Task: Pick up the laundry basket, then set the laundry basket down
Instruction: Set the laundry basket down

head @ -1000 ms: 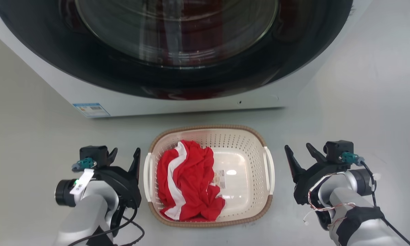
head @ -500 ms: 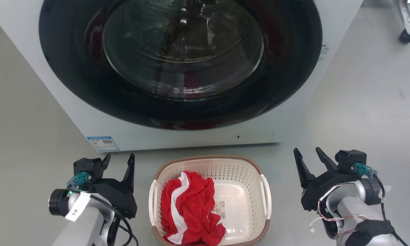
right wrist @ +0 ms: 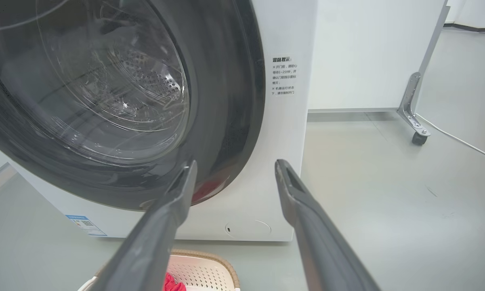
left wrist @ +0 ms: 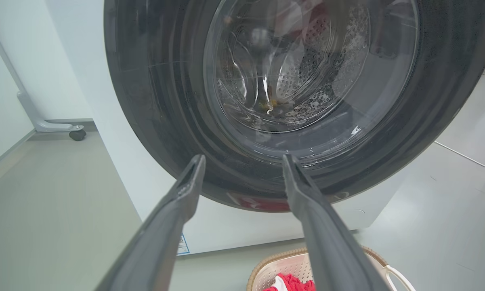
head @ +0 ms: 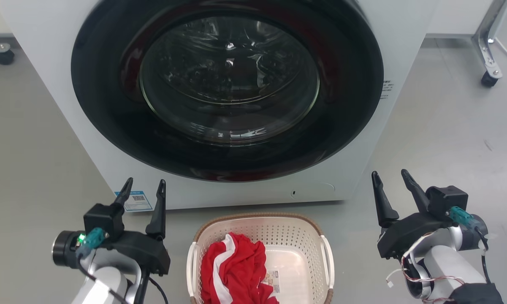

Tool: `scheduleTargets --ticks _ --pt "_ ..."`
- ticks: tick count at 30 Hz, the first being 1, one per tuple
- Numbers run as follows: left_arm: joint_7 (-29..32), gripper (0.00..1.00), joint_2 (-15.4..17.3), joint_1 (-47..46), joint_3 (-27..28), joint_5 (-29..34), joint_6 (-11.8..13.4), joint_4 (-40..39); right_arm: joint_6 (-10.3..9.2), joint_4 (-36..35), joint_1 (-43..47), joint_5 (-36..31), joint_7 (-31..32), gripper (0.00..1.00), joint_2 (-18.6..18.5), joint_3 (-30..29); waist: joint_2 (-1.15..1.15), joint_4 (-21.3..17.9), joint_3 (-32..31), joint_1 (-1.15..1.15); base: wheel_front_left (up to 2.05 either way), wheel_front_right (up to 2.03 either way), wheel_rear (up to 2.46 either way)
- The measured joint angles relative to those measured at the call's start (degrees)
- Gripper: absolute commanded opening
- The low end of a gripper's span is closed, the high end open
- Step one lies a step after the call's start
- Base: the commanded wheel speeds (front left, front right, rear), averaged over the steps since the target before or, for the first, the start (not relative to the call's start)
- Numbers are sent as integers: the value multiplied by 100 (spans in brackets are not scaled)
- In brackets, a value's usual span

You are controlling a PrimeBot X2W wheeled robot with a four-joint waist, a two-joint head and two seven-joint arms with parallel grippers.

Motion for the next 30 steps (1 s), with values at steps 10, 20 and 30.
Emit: scheduleTargets --ticks 10,20,30 --pt "-16 100 146 1046 84 421 201 -1611 -212 -1327 820 -345 -1 100 -148 -138 0 9 -292 0 0 0 0" --pt "-16 100 204 1825 192 533 300 -2463 -381 -2248 1652 -611 -1 100 -265 -304 0 -27 -441 0 0 0 0" --pt "-15 100 181 2303 460 631 344 -2695 -450 -2699 2148 -688 -1 100 -271 -561 0 -60 -462 0 0 0 0"
